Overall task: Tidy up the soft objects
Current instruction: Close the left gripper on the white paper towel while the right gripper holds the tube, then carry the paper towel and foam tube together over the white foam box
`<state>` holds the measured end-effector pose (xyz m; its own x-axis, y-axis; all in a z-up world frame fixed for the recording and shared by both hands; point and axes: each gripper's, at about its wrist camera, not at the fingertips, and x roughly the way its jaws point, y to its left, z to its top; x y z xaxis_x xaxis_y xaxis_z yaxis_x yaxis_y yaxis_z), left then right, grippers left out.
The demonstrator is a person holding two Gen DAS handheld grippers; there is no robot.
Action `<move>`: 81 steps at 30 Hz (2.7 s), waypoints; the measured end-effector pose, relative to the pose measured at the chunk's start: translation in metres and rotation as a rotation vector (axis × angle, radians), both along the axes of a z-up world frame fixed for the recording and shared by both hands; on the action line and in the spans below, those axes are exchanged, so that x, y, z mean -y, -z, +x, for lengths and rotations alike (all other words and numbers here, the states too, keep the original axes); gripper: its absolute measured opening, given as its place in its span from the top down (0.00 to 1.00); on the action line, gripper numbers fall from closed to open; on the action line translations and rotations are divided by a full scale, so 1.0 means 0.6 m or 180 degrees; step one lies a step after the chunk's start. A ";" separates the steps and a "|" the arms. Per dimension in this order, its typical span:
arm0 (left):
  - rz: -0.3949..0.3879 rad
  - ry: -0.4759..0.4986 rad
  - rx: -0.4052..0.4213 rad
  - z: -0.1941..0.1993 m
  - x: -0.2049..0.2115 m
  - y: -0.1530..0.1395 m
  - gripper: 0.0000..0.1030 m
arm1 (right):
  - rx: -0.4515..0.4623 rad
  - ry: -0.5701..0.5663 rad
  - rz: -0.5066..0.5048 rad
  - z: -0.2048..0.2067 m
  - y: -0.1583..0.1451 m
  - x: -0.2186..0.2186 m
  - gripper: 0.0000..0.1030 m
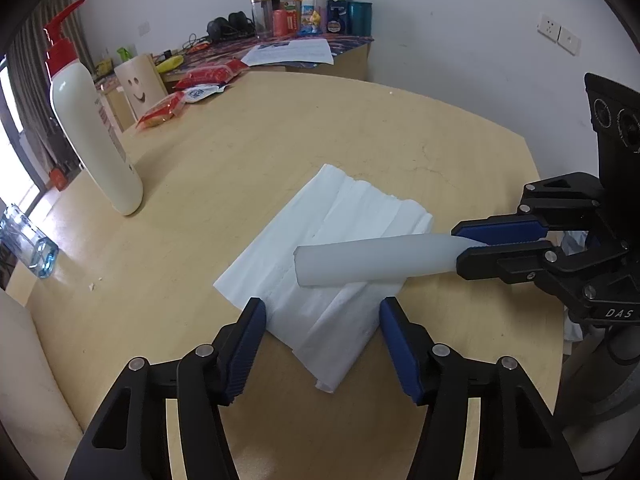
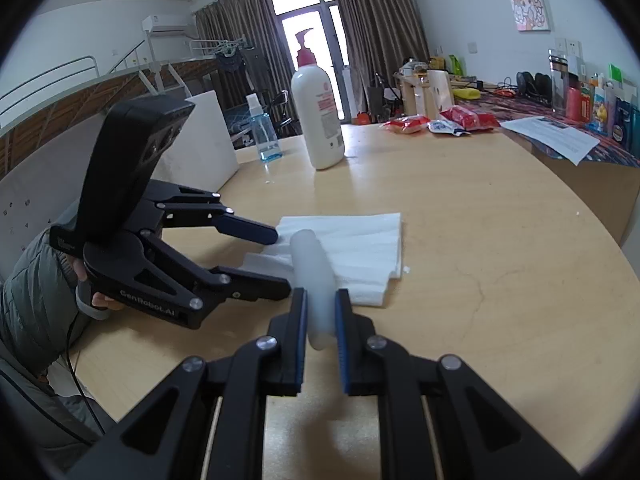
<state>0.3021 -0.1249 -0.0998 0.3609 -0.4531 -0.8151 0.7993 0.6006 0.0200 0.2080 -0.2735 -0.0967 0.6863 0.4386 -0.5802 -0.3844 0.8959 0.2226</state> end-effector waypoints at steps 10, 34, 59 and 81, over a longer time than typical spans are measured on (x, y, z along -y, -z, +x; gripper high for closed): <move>-0.0071 -0.0182 -0.0045 0.004 -0.006 -0.004 0.89 | -0.0024 0.0034 -0.0023 -0.005 0.001 -0.006 0.84; -0.0135 -0.0844 0.0349 -0.018 -0.036 -0.028 0.93 | 0.0061 0.0097 -0.0023 -0.010 -0.012 -0.002 0.84; -0.0467 -0.1964 0.1089 -0.112 -0.170 -0.119 0.92 | 0.0347 0.0029 0.0051 -0.008 -0.065 -0.030 0.84; -0.0958 -0.3153 0.1547 -0.236 -0.312 -0.186 0.92 | 0.0728 -0.0203 0.0046 -0.019 -0.129 -0.118 0.84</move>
